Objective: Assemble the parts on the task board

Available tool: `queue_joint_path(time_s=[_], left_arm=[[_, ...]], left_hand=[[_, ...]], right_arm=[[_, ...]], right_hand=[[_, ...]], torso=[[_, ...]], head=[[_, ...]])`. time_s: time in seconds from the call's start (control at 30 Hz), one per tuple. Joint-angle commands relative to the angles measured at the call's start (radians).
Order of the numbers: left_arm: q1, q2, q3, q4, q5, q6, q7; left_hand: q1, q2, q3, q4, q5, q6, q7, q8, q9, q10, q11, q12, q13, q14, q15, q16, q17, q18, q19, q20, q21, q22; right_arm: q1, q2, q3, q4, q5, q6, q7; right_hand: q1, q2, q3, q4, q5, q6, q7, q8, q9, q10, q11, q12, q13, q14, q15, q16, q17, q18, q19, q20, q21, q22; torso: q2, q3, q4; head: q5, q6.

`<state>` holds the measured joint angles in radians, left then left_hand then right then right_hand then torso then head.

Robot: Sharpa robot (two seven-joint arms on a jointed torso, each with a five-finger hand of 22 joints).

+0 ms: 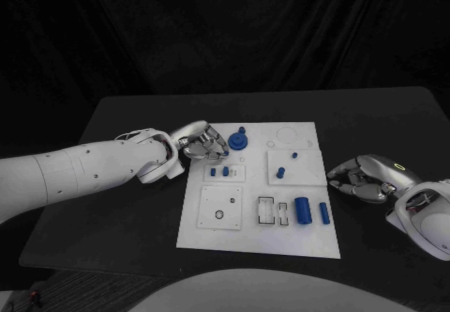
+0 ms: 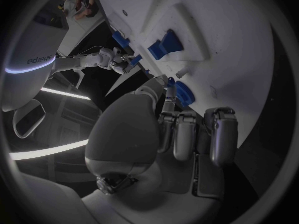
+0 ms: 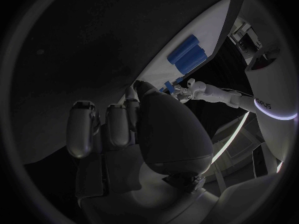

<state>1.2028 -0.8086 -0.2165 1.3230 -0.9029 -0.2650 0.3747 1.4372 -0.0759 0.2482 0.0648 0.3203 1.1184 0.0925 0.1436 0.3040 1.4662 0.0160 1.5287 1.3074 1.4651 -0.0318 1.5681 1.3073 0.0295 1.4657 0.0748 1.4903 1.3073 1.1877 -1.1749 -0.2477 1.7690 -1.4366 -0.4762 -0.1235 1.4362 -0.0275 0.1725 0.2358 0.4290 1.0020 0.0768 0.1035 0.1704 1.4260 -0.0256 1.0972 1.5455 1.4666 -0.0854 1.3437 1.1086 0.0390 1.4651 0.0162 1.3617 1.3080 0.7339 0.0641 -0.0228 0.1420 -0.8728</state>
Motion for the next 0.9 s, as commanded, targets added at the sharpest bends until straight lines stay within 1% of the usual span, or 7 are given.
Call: queue_joint_path(time_s=[0.03,0.3,0.33,0.47,0.6,0.73,0.9], left_arm=[[-0.002,0.005,0.001,-0.001,-0.002,0.013,0.006],[-0.002,0.011,0.001,-0.003,-0.002,0.015,0.004],[-0.002,0.011,0.001,-0.004,-0.002,0.015,0.003],[-0.002,0.011,0.001,-0.005,-0.002,0.018,0.0],[-0.002,0.008,0.001,-0.005,-0.002,0.02,-0.005],[-0.002,0.006,0.001,-0.004,-0.002,0.022,-0.01],[-0.002,0.002,0.001,-0.001,-0.002,0.02,-0.023]], left_hand=[[0.008,0.004,-0.007,0.0,-0.008,0.011,-0.004,0.002,0.0,0.051,0.0,-0.004,0.223,0.106,0.005,0.003,0.263,-0.006,0.033,0.009,-0.004,0.233],[0.009,0.007,-0.008,0.001,-0.014,0.011,-0.004,0.001,-0.001,0.051,0.001,-0.004,0.223,0.106,0.006,0.003,0.263,-0.006,0.033,0.009,-0.003,0.233],[0.009,0.007,-0.008,0.001,-0.014,0.011,-0.004,0.001,-0.001,0.051,0.001,-0.004,0.223,0.106,0.006,0.003,0.263,-0.006,0.033,0.009,-0.003,0.233],[0.01,0.007,-0.008,0.001,-0.015,0.011,-0.004,0.001,-0.001,0.052,0.001,-0.004,0.224,0.106,0.006,0.003,0.263,-0.006,0.033,0.01,-0.003,0.233],[0.011,0.008,-0.007,0.0,-0.015,0.011,-0.004,0.0,-0.001,0.05,0.001,-0.005,0.222,0.106,0.006,0.003,0.263,-0.006,0.032,0.01,-0.004,0.233],[0.013,0.008,-0.007,0.0,-0.015,0.011,-0.004,0.0,-0.001,0.049,0.001,-0.006,0.221,0.106,0.006,0.003,0.263,-0.006,0.032,0.01,-0.004,0.232],[0.019,0.009,-0.007,-0.003,-0.013,0.01,-0.002,-0.002,-0.003,0.048,0.002,-0.006,0.221,0.106,0.007,0.003,0.263,-0.006,0.032,0.01,-0.004,0.232]], right_arm=[[-0.003,0.0,0.0,0.001,0.004,-0.007,0.004],[-0.003,0.0,0.0,0.001,0.004,-0.002,0.001],[-0.003,0.0,0.0,0.001,0.004,-0.002,0.0],[-0.003,-0.001,0.0,0.001,0.004,0.0,-0.001],[-0.003,-0.001,0.0,0.001,0.004,0.002,-0.002],[-0.003,0.0,0.0,0.001,0.004,0.004,-0.003],[-0.003,0.0,0.0,0.003,0.004,0.006,-0.004]], right_hand=[[0.007,0.007,0.004,0.0,0.0,0.003,0.001,0.002,0.0,0.002,-0.003,-0.004,-0.445,0.032,-0.006,-0.004,0.0,0.008,0.023,0.005,-0.001,0.2],[0.007,0.007,0.004,0.0,0.0,0.003,0.001,0.002,0.0,0.002,-0.003,-0.004,-0.445,0.032,-0.006,-0.004,0.0,0.008,0.023,0.005,-0.001,0.2],[0.007,0.007,0.004,0.0,0.0,0.003,0.001,0.002,0.0,0.002,-0.003,-0.004,-0.445,0.032,-0.006,-0.004,0.0,0.008,0.023,0.005,-0.001,0.2],[0.007,0.007,0.004,0.0,0.0,0.003,0.001,0.002,0.0,0.002,-0.003,-0.004,-0.445,0.032,-0.006,-0.004,0.0,0.008,0.023,0.005,-0.001,0.2],[0.008,0.007,0.005,-0.002,0.001,0.005,0.001,0.003,0.001,0.002,-0.002,-0.003,-0.443,0.032,-0.006,-0.005,-0.001,0.008,0.022,0.005,-0.002,0.2],[0.008,0.007,0.005,-0.002,0.001,0.005,0.001,0.003,0.001,0.002,-0.002,-0.003,-0.443,0.032,-0.006,-0.005,-0.001,0.008,0.022,0.005,-0.002,0.2],[0.009,0.007,0.006,-0.002,0.002,0.005,0.002,0.003,0.001,0.002,-0.002,-0.004,-0.445,0.032,-0.006,-0.005,-0.001,0.009,0.022,0.005,-0.002,0.2]], torso=[[0.001,0.0001,-0.0003],[0.0,0.0002,0.0002],[0.0,0.0007,0.0003],[0.0,0.0007,-0.0001],[-0.001,0.0004,0.0007],[0.0,0.0005,0.0018],[0.0,0.0002,0.0009]], head=[[0.0,0.0],[-0.001,0.0],[-0.001,0.0],[-0.001,0.0],[-0.002,0.0],[-0.001,0.0],[0.002,0.0]])
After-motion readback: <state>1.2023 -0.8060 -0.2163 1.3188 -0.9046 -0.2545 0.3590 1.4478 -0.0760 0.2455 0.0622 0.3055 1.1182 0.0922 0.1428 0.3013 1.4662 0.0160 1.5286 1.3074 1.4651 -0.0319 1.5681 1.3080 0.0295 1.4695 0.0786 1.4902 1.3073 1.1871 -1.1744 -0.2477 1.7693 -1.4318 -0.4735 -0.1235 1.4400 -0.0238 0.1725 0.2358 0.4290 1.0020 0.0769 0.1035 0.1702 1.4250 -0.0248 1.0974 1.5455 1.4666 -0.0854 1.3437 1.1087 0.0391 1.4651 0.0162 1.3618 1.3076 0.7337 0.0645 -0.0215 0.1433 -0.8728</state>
